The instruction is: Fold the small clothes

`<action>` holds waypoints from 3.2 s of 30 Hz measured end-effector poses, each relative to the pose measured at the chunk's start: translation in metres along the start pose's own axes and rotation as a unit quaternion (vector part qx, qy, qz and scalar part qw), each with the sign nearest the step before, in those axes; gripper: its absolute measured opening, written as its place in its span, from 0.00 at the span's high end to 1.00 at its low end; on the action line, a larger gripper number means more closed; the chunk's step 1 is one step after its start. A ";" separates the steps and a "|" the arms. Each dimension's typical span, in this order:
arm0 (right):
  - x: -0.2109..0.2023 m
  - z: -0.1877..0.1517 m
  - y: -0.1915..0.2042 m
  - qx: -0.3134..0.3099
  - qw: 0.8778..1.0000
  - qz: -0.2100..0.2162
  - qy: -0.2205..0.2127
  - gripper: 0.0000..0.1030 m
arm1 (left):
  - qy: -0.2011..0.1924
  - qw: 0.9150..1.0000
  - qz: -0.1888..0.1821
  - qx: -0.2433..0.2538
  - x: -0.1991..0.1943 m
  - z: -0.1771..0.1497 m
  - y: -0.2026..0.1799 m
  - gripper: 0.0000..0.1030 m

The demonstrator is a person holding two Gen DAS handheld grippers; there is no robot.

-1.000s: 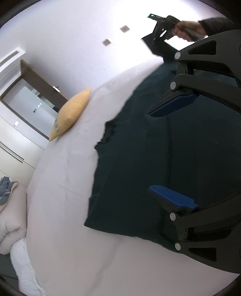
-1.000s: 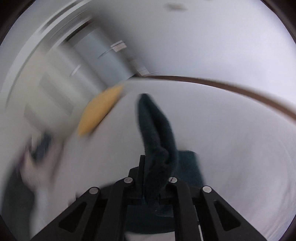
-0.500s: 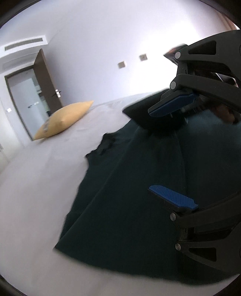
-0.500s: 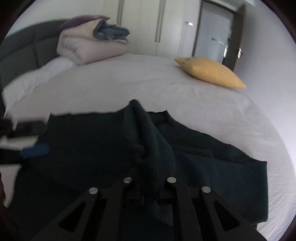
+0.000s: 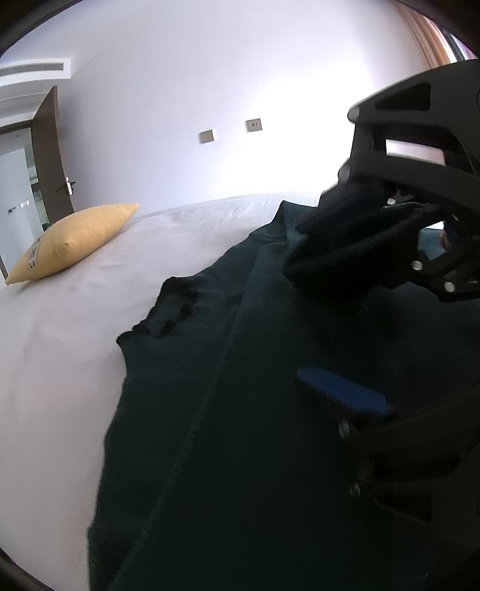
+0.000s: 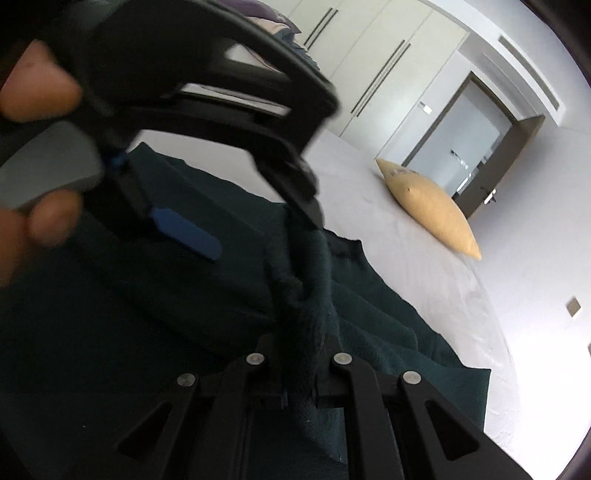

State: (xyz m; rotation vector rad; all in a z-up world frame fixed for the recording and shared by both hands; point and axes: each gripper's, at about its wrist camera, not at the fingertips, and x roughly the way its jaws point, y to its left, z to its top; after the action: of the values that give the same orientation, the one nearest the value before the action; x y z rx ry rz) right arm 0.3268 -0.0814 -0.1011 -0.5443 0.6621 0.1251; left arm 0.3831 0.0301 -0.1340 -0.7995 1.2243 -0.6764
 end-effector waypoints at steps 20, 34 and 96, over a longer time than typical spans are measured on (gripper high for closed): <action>-0.015 -0.010 0.000 0.023 0.999 0.030 0.002 0.78 | 0.020 0.999 0.010 0.034 -0.007 -0.012 -0.018 0.93; -0.026 -0.190 -0.211 0.601 0.771 0.211 -0.013 0.46 | -0.058 0.993 0.092 0.042 -0.075 0.019 0.016 0.93; 0.006 -0.172 -0.242 0.665 0.680 0.301 -0.065 0.43 | -0.055 0.989 0.121 0.060 -0.003 -0.014 0.008 0.93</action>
State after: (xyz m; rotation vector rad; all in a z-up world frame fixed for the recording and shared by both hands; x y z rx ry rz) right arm 0.3045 -0.3772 -0.1113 1.1273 0.6001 0.2537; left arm 0.3686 0.0344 -0.1410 -0.5696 1.1468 -0.4967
